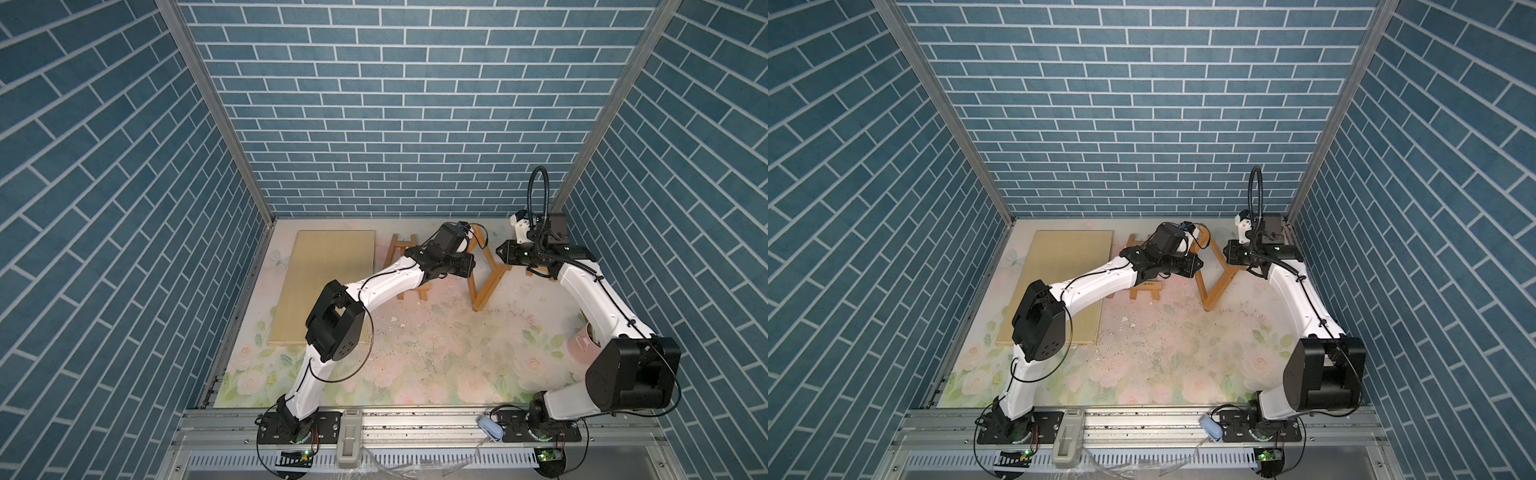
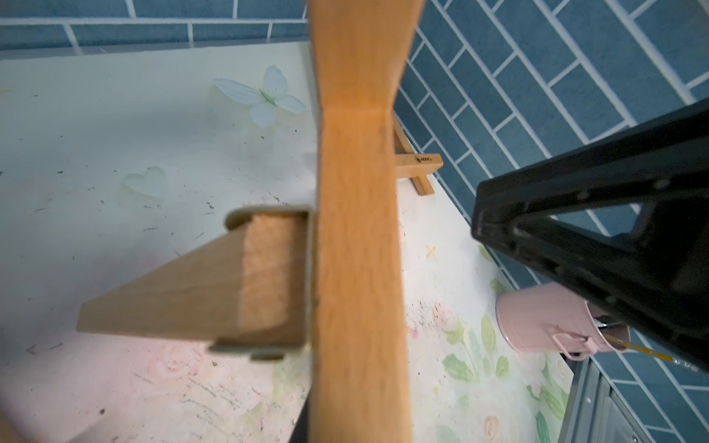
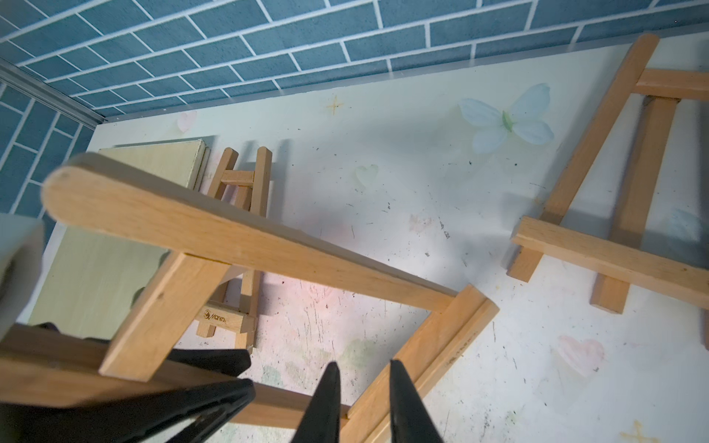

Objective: Disassemble the easel
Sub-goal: Pick up the easel at the center of the board, then fold up the easel.

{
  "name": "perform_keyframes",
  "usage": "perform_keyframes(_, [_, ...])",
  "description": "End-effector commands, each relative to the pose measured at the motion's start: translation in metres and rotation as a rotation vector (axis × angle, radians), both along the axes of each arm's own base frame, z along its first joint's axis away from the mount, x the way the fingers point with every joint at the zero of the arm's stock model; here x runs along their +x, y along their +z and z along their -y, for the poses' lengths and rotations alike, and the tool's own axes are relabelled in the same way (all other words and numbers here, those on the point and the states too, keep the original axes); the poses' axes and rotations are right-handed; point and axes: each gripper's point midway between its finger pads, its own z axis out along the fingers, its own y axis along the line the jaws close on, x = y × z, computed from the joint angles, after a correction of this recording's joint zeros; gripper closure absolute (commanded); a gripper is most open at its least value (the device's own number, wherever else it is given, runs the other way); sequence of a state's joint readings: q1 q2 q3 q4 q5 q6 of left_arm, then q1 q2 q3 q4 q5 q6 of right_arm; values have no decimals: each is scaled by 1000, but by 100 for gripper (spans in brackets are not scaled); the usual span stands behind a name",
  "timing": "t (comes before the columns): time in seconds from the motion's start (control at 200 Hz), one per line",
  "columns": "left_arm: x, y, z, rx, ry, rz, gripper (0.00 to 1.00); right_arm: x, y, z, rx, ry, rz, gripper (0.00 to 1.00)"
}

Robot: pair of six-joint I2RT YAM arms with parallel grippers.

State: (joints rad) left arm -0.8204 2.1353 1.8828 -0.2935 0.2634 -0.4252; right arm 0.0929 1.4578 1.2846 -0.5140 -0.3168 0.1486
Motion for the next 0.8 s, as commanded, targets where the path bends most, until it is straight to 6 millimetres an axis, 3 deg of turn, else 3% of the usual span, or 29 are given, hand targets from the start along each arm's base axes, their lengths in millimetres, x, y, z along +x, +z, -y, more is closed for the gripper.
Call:
perform_keyframes(0.0, [-4, 68, -7, -87, -77, 68, 89, -3, 14, 5, -29, 8, 65, 76])
perform_keyframes(0.12, [-8, 83, -18, -77, -137, 31, 89, -17, 29, -1, -4, 48, 107, 75])
perform_keyframes(0.32, [-24, 125, -46, -77, -267, -38, 89, -54, 66, -23, 69, 202, 199, 73])
perform_keyframes(0.495, [-43, 150, -58, -118, -355, -102, 89, -66, 77, -34, 121, 246, 220, 71])
perform_keyframes(0.795, [-62, 149, -74, -75, -379, -151, 89, -65, 104, -48, 105, 277, 319, 69])
